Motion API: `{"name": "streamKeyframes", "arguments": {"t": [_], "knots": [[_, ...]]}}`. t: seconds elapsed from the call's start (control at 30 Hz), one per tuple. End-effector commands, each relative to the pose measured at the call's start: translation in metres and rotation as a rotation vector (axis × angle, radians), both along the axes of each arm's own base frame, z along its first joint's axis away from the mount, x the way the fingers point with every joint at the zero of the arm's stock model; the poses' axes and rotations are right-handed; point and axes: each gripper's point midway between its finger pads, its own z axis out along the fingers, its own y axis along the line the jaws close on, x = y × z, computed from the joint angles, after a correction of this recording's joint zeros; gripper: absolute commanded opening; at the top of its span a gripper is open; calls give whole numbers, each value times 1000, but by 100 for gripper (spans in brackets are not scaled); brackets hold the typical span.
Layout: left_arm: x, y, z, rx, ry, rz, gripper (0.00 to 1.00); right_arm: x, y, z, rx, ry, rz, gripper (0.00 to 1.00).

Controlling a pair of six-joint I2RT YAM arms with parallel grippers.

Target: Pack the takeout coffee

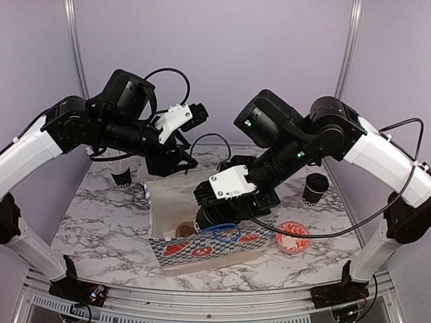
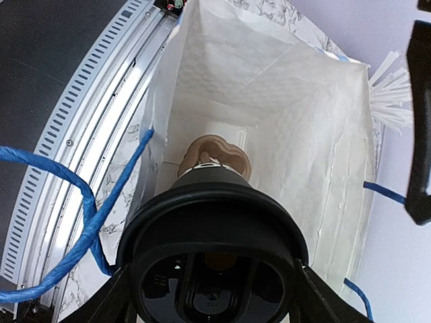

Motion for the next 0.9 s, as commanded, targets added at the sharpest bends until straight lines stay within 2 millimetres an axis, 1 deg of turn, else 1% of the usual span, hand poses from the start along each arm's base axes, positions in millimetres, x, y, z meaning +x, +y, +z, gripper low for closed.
{"name": "streamKeyframes", "arguments": {"t": [0.0,0.03,0.1,0.13,0.17,0.23,0.3,0.47,0.5,0.53,0.6,0.7,0.77,0.87], "knots": [[-22,19,64,-177,-53,3,56,-29,-16,8,-7,1,-11,45],[-16,26,65,-181,-83,47,58,-36,-19,3,-21,-4,0,45],[1,38,61,-186,-124,143,61,-47,-29,-13,-62,-5,14,45],[10,43,55,-188,-132,188,63,-51,-35,-21,-87,-10,22,45],[18,47,49,-192,-136,224,64,-56,-42,-34,-126,-12,33,45],[32,51,29,-190,-107,280,64,-55,-52,-47,-171,-45,25,44],[39,48,6,-184,-61,292,64,-56,-55,-52,-185,-48,26,44],[45,32,-56,-151,43,287,62,-53,-48,-47,-174,-85,28,43],[45,29,-67,-140,61,287,61,-54,-49,-49,-179,-90,36,42],[46,27,-76,-132,78,289,61,-60,-52,-54,-194,-96,57,42],[48,22,-92,-122,104,288,61,-70,-62,-67,-247,-114,89,41],[50,16,-117,-89,137,289,60,-69,-71,-77,-291,-140,94,40],[52,14,-127,-86,153,296,60,-70,-72,-79,-300,-164,110,40],[51,6,-135,-102,179,275,59,-67,-70,-78,-285,-205,115,40]]}}
